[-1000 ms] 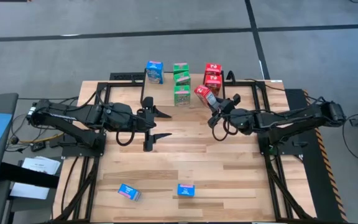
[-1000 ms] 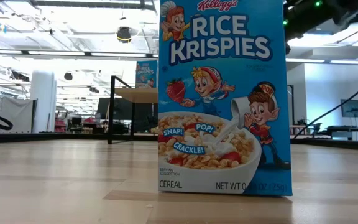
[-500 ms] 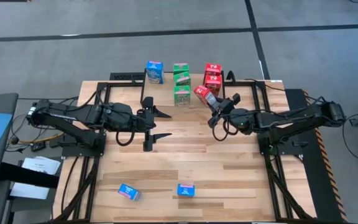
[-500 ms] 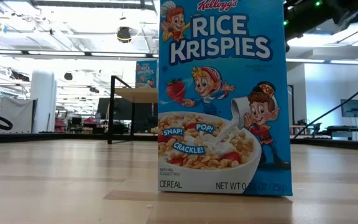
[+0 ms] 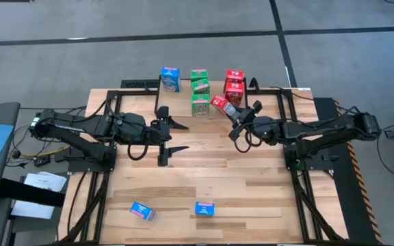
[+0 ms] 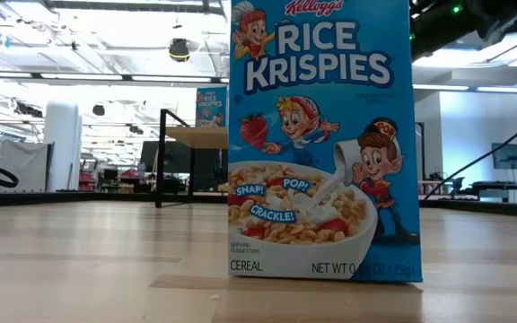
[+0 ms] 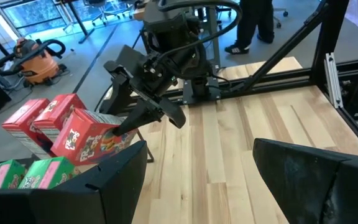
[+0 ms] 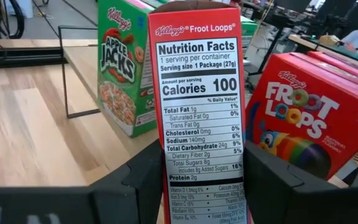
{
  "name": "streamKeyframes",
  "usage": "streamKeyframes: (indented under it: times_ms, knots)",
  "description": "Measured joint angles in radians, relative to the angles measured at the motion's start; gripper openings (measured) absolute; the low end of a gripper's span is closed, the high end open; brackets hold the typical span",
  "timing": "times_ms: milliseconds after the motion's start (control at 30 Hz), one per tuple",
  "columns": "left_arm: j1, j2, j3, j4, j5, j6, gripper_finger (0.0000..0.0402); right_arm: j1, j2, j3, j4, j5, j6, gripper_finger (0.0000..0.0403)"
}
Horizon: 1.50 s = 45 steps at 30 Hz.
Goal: Stack cereal on shelf
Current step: Put the red cereal box on the shelf aligned with the red cereal boxes
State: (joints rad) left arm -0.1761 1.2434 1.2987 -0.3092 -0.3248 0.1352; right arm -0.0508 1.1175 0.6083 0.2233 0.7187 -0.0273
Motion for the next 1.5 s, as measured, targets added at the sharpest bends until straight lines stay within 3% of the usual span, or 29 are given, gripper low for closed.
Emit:
streamKeyframes:
  times_ms: [367, 700, 1300, 1500]
  knots:
    - [0.0, 0.0, 0.0, 0.0, 0.0, 0.0, 0.0283, -0.037, 0.0, 0.001, -0.015, -0.009, 0.001, 0.0207]
    - [0.0, 0.0, 0.0, 0.0, 0.0, 0.0, 0.0283, -0.038, 0.001, -0.002, -0.073, -0.01, 0.001, 0.0253]
    - [0.0, 0.0, 0.0, 0.001, 0.0, 0.0, 0.0284, -0.022, -0.021, 0.001, -0.098, 0.023, 0.003, 0.0256]
    - [0.0, 0.0, 0.0, 0.001, 0.0, 0.0, 0.0283, -0.032, -0.035, 0.008, -0.19, 0.024, 0.056, 0.0256]
